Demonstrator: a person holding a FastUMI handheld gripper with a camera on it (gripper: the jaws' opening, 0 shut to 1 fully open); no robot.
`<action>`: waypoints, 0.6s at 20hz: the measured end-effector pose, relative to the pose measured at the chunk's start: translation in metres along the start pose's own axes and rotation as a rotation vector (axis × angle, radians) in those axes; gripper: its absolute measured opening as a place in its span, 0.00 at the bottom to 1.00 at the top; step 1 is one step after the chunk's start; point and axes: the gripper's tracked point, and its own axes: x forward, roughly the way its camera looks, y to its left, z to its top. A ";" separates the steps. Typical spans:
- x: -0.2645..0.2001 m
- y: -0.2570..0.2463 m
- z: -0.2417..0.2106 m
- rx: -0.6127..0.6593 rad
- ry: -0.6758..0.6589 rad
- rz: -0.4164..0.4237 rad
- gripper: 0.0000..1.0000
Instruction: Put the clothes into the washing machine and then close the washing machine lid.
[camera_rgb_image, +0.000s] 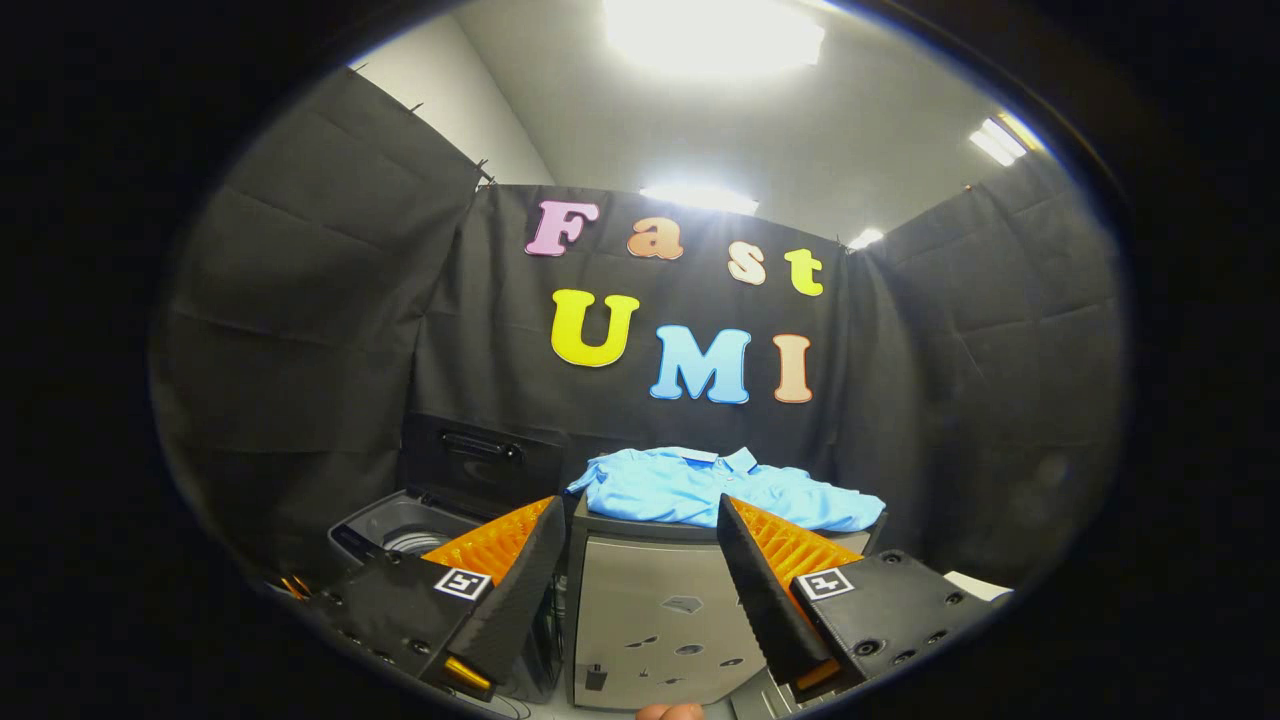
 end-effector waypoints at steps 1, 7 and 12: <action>0.000 0.001 0.001 0.004 0.000 0.001 0.95; -0.002 0.001 0.003 -0.007 -0.010 -0.005 0.95; -0.003 0.001 0.003 -0.006 -0.004 -0.016 0.95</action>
